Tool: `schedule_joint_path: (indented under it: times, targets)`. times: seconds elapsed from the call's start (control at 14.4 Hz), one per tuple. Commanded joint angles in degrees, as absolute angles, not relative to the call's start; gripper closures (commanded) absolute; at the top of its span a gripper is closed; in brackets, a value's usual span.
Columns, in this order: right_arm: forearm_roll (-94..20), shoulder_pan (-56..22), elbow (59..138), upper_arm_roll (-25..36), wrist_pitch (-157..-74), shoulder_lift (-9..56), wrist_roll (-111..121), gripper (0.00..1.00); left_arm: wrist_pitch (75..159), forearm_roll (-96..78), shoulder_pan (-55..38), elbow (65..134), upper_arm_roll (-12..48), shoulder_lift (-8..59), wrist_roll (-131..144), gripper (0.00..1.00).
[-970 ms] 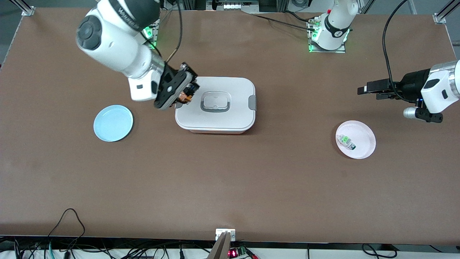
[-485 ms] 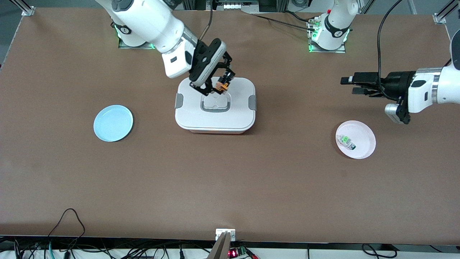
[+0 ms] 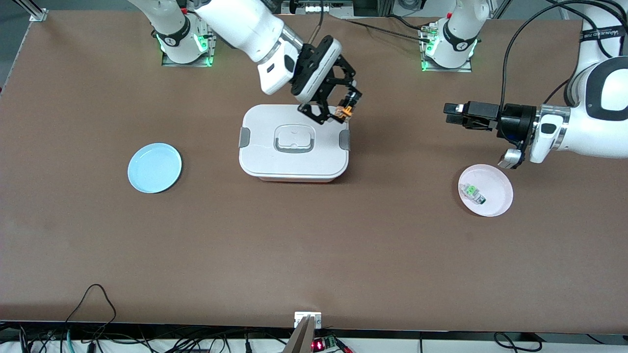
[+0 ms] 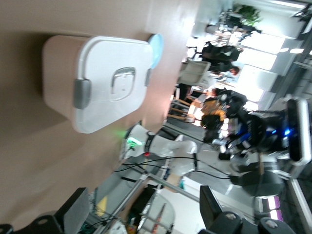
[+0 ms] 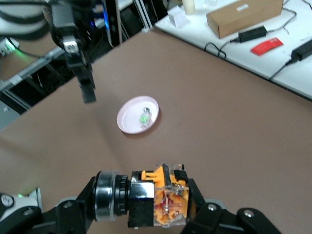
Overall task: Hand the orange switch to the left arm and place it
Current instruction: 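Lift the switch over the box with the right gripper while the left gripper approaches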
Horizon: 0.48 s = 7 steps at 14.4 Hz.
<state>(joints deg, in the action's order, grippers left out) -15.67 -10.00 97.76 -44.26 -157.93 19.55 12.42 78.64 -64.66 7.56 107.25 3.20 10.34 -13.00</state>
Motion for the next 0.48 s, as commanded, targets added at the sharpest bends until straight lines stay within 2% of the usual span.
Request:
schedule_joint_path:
  times: [0.0,0.14,0.42]
  targets:
    - [-16.4,-13.9,97.4,-44.1,-166.5,22.1,10.0,0.95,80.3,-72.2,8.0,111.2,3.3,9.2,-14.0,0.01]
    - [-16.3,-14.9,97.3,-44.0,-169.2,23.2,9.8,0.95,80.9,-76.6,7.9,112.7,3.3,9.2,-14.0,0.01]
    - [-16.2,-14.9,97.1,-44.0,-169.5,23.6,9.8,0.96,80.9,-78.3,7.3,114.5,4.0,9.1,-13.4,0.01]
